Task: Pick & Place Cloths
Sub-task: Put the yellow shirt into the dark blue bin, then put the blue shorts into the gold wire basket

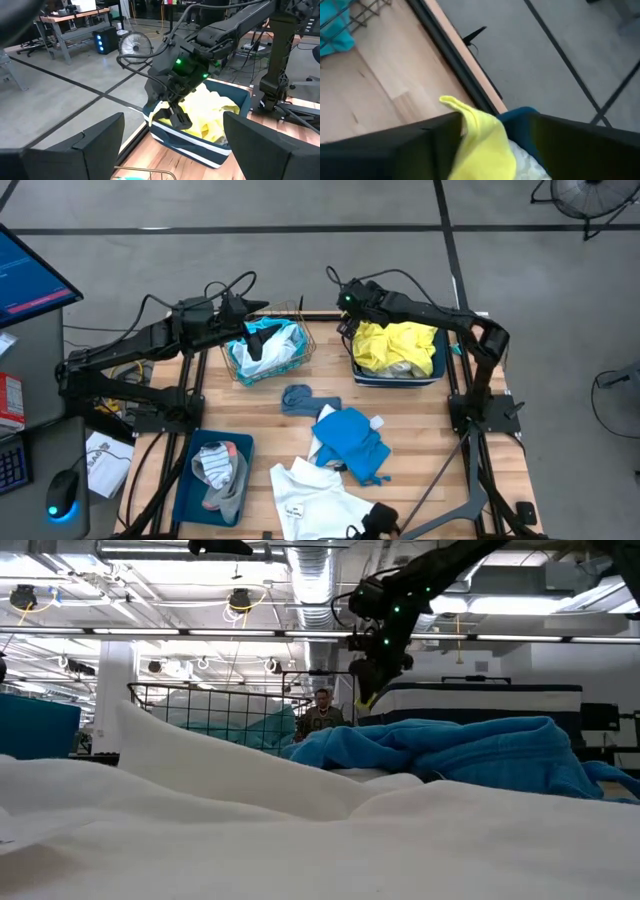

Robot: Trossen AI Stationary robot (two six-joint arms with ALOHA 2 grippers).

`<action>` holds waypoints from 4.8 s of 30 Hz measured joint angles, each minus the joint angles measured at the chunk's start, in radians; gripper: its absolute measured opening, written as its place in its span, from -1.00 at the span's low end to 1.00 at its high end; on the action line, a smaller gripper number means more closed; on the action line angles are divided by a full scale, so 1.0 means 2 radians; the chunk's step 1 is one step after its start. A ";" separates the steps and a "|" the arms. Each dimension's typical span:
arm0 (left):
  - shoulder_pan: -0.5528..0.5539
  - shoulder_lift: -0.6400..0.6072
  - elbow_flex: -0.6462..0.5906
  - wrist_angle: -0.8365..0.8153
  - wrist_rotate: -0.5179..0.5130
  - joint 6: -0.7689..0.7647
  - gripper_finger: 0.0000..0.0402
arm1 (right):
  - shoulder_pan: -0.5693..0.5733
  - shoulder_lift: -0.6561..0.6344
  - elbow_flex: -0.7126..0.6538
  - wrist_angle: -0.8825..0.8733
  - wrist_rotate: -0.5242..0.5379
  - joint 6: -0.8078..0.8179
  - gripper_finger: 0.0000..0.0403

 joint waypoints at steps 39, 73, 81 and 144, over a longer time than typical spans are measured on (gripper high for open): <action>0.000 0.000 -0.018 0.000 0.002 -0.015 0.61 | -0.020 -0.072 -0.244 -0.026 -0.093 0.184 -1.00; -0.102 0.108 -0.018 -0.035 0.113 0.040 0.61 | 0.056 -0.374 -0.087 -0.192 -0.091 0.213 0.37; -0.113 0.255 -0.018 0.144 0.206 0.076 0.61 | 0.100 -0.395 -0.087 -0.218 -0.090 0.227 0.37; -0.199 0.217 -0.014 0.234 -0.115 0.107 -1.00 | 0.299 -0.436 -0.086 -0.199 -0.040 0.329 0.37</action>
